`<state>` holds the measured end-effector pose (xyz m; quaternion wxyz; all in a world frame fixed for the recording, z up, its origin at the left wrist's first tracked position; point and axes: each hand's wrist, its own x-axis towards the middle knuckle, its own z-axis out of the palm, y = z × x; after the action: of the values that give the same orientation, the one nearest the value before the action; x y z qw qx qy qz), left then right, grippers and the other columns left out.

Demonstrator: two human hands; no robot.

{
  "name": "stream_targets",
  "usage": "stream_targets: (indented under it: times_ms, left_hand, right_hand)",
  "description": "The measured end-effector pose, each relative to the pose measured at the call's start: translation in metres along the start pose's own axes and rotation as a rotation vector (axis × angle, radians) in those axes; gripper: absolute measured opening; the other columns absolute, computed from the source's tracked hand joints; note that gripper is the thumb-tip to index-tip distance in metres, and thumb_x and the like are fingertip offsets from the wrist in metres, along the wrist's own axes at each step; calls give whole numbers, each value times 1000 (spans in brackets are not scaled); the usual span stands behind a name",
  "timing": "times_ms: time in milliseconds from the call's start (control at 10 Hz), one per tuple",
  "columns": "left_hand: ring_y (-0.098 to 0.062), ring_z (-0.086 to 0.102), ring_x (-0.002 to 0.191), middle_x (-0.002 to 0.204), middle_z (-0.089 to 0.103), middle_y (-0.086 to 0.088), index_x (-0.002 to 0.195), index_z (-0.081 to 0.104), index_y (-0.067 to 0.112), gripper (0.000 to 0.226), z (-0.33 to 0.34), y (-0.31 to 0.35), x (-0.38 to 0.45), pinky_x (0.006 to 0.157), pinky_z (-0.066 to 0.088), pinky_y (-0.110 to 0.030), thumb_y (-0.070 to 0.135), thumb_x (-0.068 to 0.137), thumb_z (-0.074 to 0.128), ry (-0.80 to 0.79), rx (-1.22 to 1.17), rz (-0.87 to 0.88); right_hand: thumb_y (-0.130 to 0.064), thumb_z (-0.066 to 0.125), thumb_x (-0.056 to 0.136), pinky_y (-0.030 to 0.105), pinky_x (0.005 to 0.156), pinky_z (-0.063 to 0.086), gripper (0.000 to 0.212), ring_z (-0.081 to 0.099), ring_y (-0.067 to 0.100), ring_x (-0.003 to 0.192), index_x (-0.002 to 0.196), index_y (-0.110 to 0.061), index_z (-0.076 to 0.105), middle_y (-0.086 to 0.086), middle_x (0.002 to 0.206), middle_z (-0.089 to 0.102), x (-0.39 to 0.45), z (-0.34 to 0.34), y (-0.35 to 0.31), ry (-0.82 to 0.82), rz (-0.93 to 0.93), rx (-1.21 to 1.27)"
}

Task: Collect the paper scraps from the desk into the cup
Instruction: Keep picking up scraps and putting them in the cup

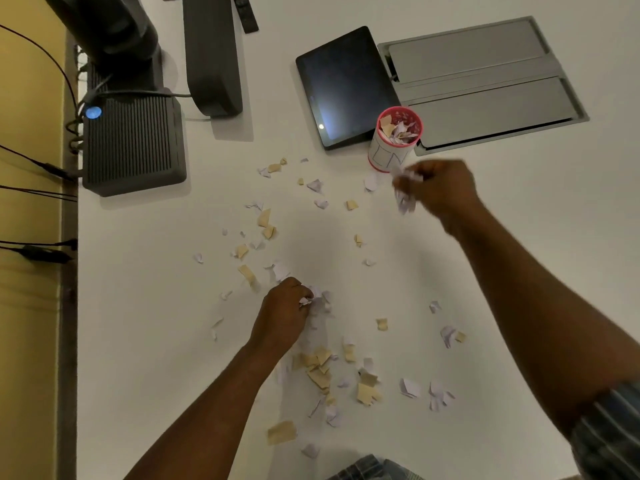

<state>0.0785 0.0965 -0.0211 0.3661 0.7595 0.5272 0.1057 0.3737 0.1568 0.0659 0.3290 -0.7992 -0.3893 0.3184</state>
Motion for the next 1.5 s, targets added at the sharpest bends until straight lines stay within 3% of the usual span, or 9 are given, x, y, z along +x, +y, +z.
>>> stream_targets:
  times_ms: [300, 400, 700, 900, 1000, 1100, 1200, 1300, 1500]
  left_hand:
    - [-19, 64, 86, 95, 68, -9, 95, 71, 6, 14, -3, -9, -1, 76, 45, -20, 7, 81, 69, 33, -5, -54]
    - [-16, 63, 81, 91, 68, -6, 91, 72, 7, 11, -6, -10, -5, 73, 44, -17, 7, 80, 70, 41, 6, -39]
    - [-14, 64, 82, 93, 68, -5, 93, 72, 7, 14, -9, -10, -7, 75, 49, -18, 10, 80, 71, 58, -24, -64]
    - [-16, 66, 90, 102, 69, -5, 98, 71, 7, 19, -10, -6, -4, 82, 49, -17, 11, 79, 72, 52, -21, -73]
    - [-12, 64, 89, 103, 69, -4, 99, 71, 8, 21, -9, -6, -4, 82, 48, -16, 13, 79, 73, 58, -25, -92]
    - [-5, 59, 85, 102, 69, -2, 99, 71, 9, 20, -7, -7, -5, 80, 45, -11, 14, 79, 73, 62, -19, -106]
    - [-9, 63, 85, 100, 69, -3, 98, 71, 9, 21, -8, -7, -6, 79, 48, -15, 14, 79, 74, 51, -3, -90]
    - [-12, 65, 85, 99, 69, -2, 98, 72, 10, 20, -10, -7, -6, 80, 51, -17, 14, 79, 74, 57, 13, -81]
    - [-11, 65, 83, 98, 69, -2, 96, 72, 9, 19, -13, -5, -4, 78, 53, -17, 14, 78, 74, 55, 38, -59]
  right_hand:
    - [-33, 73, 80, 23, 71, 54, 23, 66, 12, 74, 91, -13, 73, 4, 87, 73, 120, 4, -42, 141, -151, -264]
    - [-36, 68, 84, 34, 88, 52, 37, 66, 26, 88, 96, -1, 70, 12, 94, 70, 133, 19, -39, 13, -153, -585]
    - [-21, 66, 87, 40, 85, 49, 46, 58, 39, 104, 125, 2, 54, 23, 112, 60, 145, 25, -50, -246, -146, -981]
    - [-24, 74, 81, 43, 88, 48, 54, 58, 38, 102, 128, -6, 55, 22, 114, 60, 149, 10, -60, -251, -191, -1046]
    - [-20, 75, 80, 41, 82, 48, 47, 58, 36, 89, 118, 1, 59, 21, 96, 59, 149, 12, -55, -219, -218, -1078]
    - [-17, 74, 79, 41, 81, 49, 45, 59, 37, 96, 116, 3, 58, 21, 100, 62, 144, 24, -49, -225, -211, -1111]
    - [-11, 58, 87, 42, 71, 45, 22, 60, 41, 95, 103, 3, 61, 24, 100, 63, 145, 35, -41, -218, -209, -1012]
    - [-9, 50, 87, 41, 66, 41, 19, 60, 43, 93, 95, 1, 64, 24, 97, 63, 152, 39, -34, -209, -239, -962]
    - [-8, 56, 86, 44, 78, 46, 23, 59, 42, 102, 105, 2, 64, 24, 107, 63, 153, 42, -43, -313, -224, -1077]
